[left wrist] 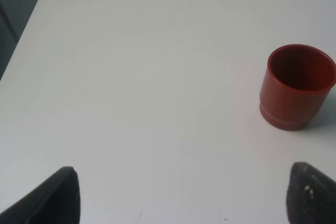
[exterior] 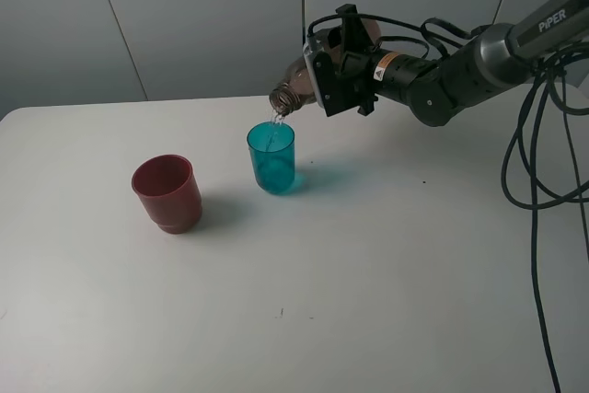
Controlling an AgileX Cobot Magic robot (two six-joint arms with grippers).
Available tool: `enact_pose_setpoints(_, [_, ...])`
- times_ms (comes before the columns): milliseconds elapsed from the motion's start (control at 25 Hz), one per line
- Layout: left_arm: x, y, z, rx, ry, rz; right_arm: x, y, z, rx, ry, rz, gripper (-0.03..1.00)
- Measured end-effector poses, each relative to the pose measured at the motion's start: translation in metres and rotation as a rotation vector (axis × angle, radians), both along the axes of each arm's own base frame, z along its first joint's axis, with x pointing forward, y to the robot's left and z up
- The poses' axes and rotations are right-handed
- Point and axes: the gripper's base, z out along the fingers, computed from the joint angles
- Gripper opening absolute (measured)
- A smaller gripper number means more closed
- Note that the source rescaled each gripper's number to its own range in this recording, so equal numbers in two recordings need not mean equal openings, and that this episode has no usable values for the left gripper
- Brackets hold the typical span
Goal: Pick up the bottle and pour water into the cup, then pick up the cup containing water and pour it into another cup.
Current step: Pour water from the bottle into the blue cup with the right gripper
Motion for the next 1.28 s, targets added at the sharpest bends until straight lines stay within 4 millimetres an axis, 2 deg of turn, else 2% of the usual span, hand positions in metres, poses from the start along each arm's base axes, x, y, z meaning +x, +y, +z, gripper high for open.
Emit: enact_pose_setpoints(1280, [0.0, 0.0, 0.0, 0.0, 0.0, 0.0, 0.0009, 0.0006, 0.0034, -0.076, -0.088, 0.025, 0.01])
